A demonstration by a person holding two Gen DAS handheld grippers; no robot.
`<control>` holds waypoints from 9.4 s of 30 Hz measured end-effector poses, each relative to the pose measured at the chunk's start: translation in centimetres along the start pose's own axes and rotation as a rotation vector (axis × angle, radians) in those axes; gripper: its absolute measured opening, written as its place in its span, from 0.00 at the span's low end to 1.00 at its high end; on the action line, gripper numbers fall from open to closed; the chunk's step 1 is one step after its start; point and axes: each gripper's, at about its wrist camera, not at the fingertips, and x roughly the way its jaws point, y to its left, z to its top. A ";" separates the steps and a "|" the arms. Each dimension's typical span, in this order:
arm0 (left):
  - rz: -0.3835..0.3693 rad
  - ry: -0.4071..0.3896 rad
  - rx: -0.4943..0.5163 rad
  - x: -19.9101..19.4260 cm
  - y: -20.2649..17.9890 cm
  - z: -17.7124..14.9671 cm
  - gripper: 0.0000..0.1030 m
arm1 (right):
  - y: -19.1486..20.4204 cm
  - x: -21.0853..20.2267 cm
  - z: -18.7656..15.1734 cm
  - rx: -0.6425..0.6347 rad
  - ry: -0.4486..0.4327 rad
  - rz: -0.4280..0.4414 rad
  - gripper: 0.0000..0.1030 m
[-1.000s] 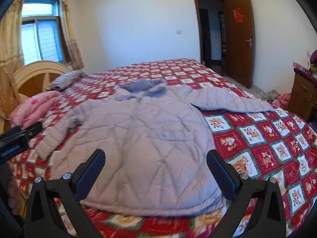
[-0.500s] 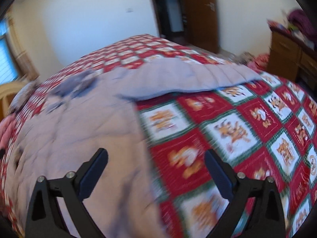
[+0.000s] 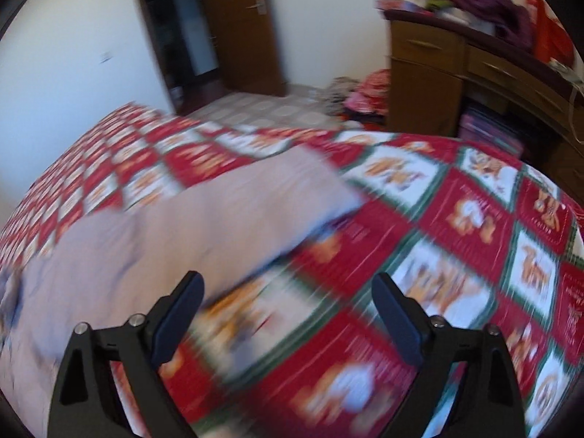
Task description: Fold large clothes
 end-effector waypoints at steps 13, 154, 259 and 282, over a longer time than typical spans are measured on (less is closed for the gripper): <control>0.053 0.080 -0.029 3.6 0.9 0.1 0.99 | -1.4 3.8 3.1 -0.020 0.021 0.007 0.27; -0.072 0.075 0.042 -0.5 0.6 0.3 0.25 | 22.5 -10.1 -17.3 -0.648 -0.040 0.429 0.88; 0.281 0.173 -0.477 -2.2 28.1 -15.1 0.83 | 29.5 -13.2 -23.3 -0.831 -0.029 0.565 0.91; 0.250 -0.061 -0.293 -6.4 30.0 -6.0 0.10 | 28.1 -13.2 -21.5 -0.724 -0.055 0.589 0.91</control>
